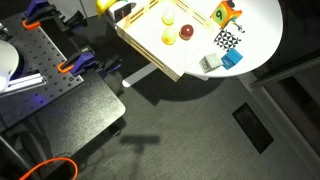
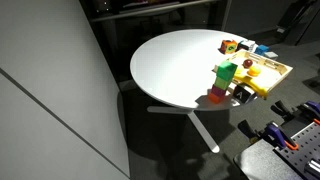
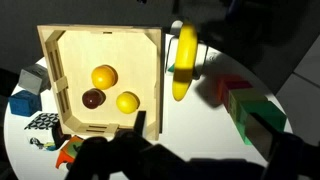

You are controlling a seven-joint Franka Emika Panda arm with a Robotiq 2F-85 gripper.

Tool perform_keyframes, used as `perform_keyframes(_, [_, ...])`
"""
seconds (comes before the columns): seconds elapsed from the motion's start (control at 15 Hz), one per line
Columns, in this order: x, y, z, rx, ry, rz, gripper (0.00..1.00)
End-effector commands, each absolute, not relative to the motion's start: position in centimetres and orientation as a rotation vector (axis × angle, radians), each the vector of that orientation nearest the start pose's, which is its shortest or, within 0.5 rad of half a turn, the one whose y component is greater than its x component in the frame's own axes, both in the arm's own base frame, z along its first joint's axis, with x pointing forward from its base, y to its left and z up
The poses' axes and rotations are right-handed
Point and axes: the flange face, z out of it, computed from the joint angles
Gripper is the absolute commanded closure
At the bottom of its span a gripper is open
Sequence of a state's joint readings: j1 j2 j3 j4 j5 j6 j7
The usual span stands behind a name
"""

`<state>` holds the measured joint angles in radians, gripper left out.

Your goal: Pick up the green block and put it in the tray

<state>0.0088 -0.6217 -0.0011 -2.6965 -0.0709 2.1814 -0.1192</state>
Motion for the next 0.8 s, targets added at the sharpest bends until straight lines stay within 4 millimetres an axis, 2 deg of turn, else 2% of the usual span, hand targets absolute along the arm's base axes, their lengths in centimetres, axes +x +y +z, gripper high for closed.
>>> perform_keyframes(0.0, [35.8,0.0,42.8,-3.192,-0.263,-0.164,0.0])
perform_keyframes(0.27, [36.1,0.0,42.7,-3.189,-0.257,-0.156,0.0])
perform_keyframes(0.73, [39.7,0.0,41.3,-3.151,-0.304,-0.109,0.0])
